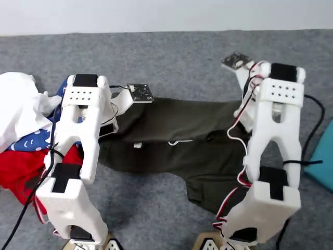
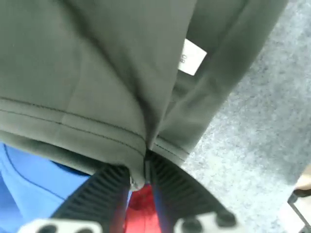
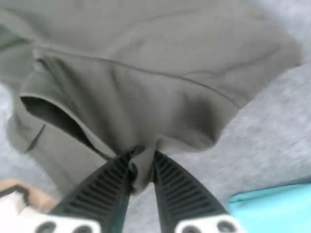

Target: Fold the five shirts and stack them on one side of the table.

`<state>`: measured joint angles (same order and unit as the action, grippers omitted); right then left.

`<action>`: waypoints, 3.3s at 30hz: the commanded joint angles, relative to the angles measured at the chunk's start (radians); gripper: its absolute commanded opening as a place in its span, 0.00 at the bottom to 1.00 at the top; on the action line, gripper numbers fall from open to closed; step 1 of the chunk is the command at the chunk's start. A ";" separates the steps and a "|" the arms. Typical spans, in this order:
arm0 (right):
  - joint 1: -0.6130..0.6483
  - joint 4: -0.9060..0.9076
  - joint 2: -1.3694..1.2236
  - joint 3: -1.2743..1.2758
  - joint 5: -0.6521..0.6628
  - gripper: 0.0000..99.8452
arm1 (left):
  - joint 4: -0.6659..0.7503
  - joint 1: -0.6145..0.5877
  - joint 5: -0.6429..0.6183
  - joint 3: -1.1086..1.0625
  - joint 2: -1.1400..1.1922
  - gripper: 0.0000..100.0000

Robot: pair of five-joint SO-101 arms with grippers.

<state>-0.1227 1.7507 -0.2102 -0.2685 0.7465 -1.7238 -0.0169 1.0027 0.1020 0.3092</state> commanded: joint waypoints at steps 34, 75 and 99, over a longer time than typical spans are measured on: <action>-0.054 0.022 0.254 0.463 0.098 0.01 | -0.032 -0.003 0.095 -0.101 0.057 0.00; -0.038 0.001 0.254 0.532 0.097 0.01 | -0.031 -0.060 0.095 -0.205 -0.015 0.04; -0.041 0.033 0.257 0.351 0.092 0.28 | -0.028 -0.114 0.037 0.062 -0.018 0.14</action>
<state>-0.1688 1.7507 -0.0092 0.1857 0.8339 -1.7238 -0.1212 1.0733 0.0545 0.3429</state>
